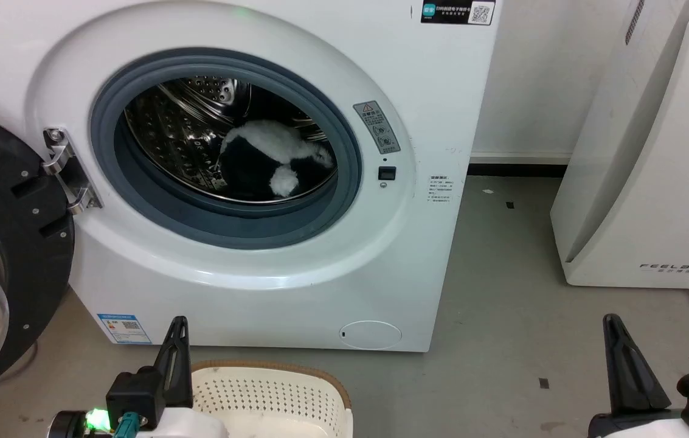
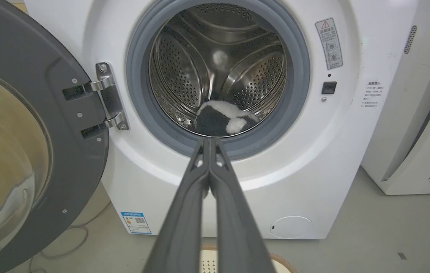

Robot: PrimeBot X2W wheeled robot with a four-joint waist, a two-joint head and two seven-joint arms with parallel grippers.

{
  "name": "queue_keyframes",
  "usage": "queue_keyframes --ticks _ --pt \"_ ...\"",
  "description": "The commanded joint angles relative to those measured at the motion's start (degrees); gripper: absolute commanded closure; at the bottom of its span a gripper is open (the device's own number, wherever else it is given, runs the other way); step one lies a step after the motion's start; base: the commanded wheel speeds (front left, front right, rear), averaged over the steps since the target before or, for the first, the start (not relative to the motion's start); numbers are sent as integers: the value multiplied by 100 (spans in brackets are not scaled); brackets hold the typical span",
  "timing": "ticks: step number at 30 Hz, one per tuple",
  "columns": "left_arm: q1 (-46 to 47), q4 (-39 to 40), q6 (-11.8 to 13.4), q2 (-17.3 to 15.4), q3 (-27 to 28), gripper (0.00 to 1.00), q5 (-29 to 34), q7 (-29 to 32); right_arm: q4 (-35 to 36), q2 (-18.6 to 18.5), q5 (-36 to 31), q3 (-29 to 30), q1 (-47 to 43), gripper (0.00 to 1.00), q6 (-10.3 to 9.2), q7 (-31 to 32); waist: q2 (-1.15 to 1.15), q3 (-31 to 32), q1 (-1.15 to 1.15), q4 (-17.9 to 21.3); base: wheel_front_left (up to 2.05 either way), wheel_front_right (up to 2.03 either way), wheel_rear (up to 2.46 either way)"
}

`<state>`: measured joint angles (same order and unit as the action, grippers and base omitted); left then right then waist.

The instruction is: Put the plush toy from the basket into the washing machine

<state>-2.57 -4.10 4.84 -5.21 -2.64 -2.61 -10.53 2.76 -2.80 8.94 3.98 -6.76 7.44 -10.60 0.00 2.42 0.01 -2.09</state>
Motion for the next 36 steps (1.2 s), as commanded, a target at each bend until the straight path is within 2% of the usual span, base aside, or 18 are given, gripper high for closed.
queue_keyframes --ticks 1,36 --pt "65 50 -39 19 29 100 45 40 -25 -2 -57 -19 123 100 1 40 0 -5 -1 5 0 0 0" --pt "141 192 -214 104 121 100 130 438 -124 -5 -386 -168 340 100 3 441 0 -99 -1 85 0 0 0"
